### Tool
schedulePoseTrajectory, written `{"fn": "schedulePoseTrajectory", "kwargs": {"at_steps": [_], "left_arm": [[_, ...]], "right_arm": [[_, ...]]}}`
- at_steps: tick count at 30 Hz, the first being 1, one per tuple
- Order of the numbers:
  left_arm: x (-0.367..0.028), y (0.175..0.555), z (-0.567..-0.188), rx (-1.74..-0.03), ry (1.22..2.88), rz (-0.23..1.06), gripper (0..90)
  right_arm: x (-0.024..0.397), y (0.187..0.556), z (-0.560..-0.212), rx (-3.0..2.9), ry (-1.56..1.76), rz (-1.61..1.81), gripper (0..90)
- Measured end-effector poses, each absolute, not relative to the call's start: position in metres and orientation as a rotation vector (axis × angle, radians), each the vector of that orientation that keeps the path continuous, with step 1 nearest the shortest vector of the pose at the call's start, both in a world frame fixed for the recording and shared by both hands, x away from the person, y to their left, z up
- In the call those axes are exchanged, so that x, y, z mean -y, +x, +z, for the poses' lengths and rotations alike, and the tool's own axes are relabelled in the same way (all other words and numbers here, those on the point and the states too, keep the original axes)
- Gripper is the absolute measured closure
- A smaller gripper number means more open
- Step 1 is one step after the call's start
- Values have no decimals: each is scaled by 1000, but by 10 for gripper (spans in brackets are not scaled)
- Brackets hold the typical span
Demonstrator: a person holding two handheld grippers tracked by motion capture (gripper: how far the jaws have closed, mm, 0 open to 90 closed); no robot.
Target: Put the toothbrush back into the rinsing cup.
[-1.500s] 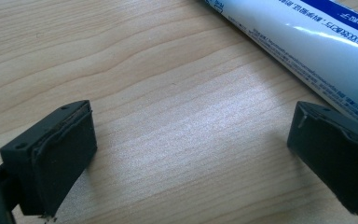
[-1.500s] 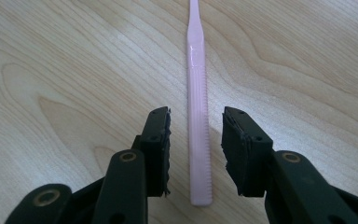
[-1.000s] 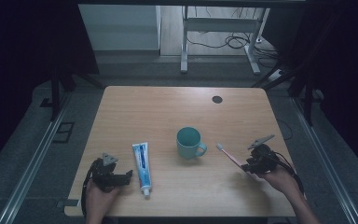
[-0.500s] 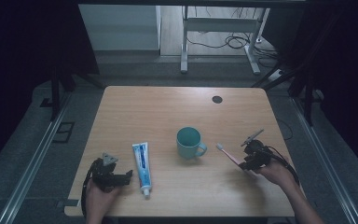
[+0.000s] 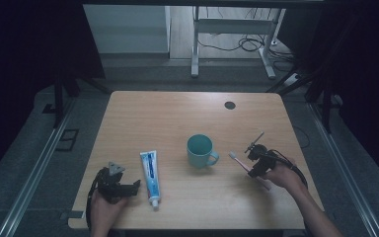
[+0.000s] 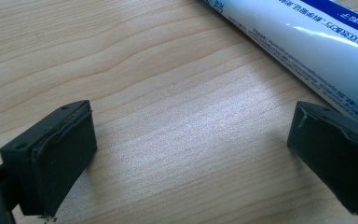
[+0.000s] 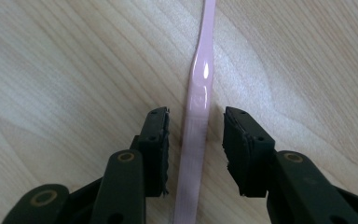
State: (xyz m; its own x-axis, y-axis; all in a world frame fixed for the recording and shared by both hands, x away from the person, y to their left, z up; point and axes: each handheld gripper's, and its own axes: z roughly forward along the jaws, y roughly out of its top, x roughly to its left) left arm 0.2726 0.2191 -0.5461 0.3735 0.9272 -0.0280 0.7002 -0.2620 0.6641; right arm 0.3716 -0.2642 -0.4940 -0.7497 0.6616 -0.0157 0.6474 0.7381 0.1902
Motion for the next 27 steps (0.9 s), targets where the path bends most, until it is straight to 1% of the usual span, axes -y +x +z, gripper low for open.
{"fn": "schedulePoseTrajectory", "kwargs": {"at_steps": [6, 10, 11, 12, 13, 18, 27], "left_arm": [[-219, 273, -546, -1398, 2047, 499, 12], [-219, 273, -546, -1399, 2046, 498, 12], [-219, 273, -546, -1399, 2046, 498, 12], [-219, 273, -546, -1399, 2046, 498, 12], [-219, 273, -546, -1399, 2046, 498, 12], [-219, 273, -546, -1400, 2046, 498, 12], [-219, 273, -546, -1400, 2046, 498, 12]], "right_arm": [[259, 378, -499, -2864, 1092, 227, 637], [255, 384, -499, -2870, 1118, 209, 709], [255, 384, -499, -2870, 1118, 209, 709], [255, 386, -499, -2881, 1129, 206, 760], [254, 386, -499, -2882, 1138, 205, 771], [254, 388, -499, -2886, 1168, 191, 782], [262, 384, -493, -2850, 1206, 293, 782]]}}
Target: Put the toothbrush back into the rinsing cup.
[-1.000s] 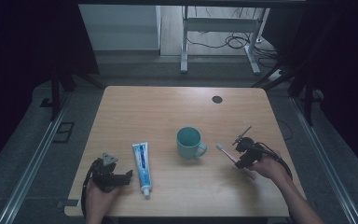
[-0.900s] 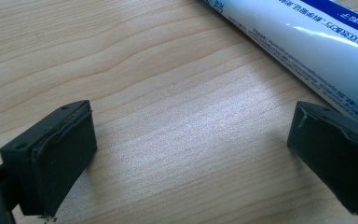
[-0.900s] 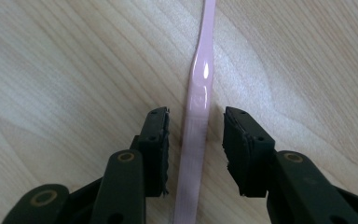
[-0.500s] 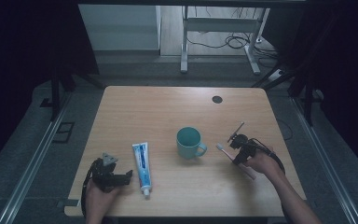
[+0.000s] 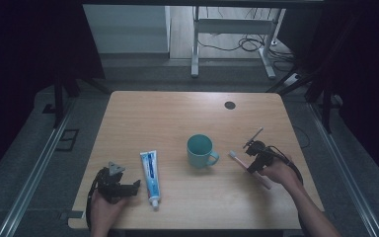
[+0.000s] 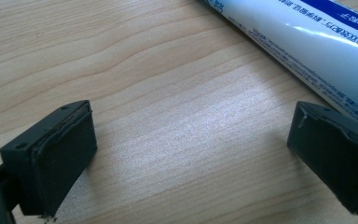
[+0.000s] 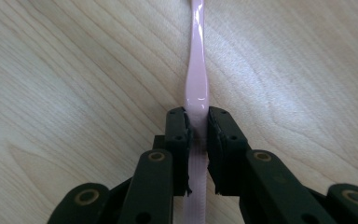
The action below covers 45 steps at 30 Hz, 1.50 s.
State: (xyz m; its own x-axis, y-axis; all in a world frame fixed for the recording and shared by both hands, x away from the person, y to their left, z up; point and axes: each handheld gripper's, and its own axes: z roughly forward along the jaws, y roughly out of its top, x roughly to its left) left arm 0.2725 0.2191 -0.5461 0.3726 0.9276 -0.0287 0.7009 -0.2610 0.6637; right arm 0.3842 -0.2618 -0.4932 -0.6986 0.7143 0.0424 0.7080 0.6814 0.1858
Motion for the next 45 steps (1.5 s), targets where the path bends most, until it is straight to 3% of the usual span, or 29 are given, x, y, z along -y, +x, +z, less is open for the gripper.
{"fn": "schedulePoseTrajectory", "kwargs": {"at_steps": [45], "left_arm": [[-219, 272, -546, -1401, 2045, 498, 12]], "right_arm": [[275, 352, -464, -2704, 1134, 834, 782]]}}
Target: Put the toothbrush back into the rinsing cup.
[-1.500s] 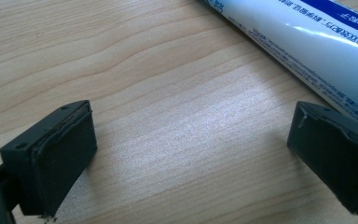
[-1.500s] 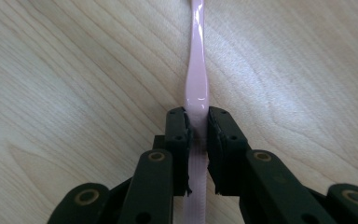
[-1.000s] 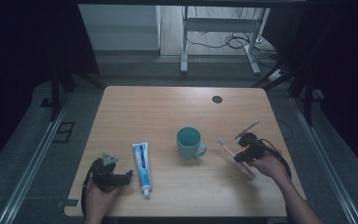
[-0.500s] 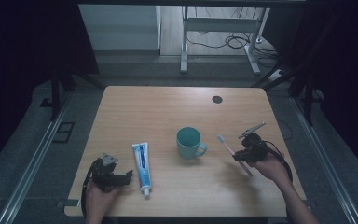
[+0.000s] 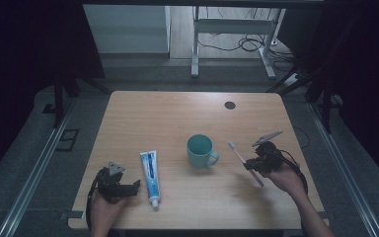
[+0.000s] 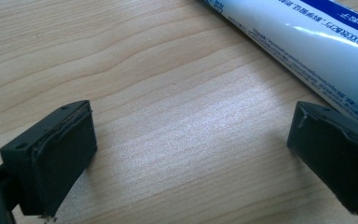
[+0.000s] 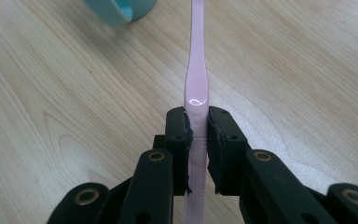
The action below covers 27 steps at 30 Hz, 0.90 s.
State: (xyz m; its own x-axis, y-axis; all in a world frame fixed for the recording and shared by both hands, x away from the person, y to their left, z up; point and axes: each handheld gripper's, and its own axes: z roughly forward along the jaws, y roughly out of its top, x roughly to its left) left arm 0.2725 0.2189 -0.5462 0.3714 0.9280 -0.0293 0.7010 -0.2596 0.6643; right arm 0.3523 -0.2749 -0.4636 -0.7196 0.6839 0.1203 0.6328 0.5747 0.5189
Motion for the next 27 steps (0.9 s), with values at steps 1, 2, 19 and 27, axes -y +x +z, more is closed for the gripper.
{"fn": "schedulePoseTrajectory", "kwargs": {"at_steps": [1, 2, 19, 27], "left_arm": [[-219, 272, -546, -1400, 2045, 498, 12], [-219, 272, -546, -1400, 2045, 498, 12], [-219, 272, -546, -1400, 2045, 498, 12], [-219, 272, -546, -1400, 2045, 498, 12]], "right_arm": [[275, 352, -463, -2701, 1130, 843, 782], [276, 352, -463, -2697, 1129, 853, 782], [276, 351, -463, -2677, 1133, 902, 782], [274, 350, -459, -2653, 1123, 959, 782]]}}
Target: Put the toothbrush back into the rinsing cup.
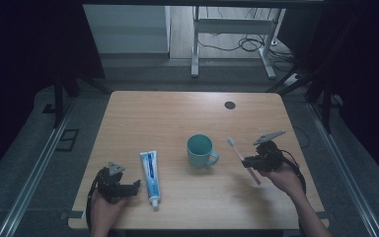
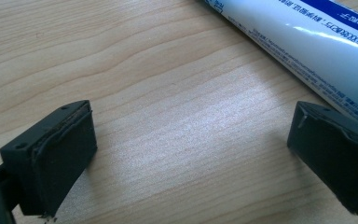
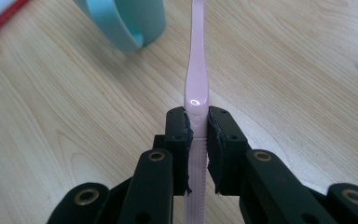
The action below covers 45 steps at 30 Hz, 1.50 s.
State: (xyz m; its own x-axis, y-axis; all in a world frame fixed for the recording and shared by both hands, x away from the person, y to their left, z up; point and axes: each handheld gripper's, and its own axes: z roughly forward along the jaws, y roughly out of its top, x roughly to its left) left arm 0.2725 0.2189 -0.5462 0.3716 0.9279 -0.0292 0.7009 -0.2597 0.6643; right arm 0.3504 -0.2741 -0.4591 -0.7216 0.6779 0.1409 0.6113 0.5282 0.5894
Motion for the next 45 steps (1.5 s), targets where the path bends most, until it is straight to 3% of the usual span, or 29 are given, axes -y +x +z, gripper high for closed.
{"fn": "schedulePoseTrajectory", "kwargs": {"at_steps": [45], "left_arm": [[-219, 272, -546, -1401, 2044, 498, 12]], "right_arm": [[260, 346, -429, -2554, 1056, 1134, 782]]}}
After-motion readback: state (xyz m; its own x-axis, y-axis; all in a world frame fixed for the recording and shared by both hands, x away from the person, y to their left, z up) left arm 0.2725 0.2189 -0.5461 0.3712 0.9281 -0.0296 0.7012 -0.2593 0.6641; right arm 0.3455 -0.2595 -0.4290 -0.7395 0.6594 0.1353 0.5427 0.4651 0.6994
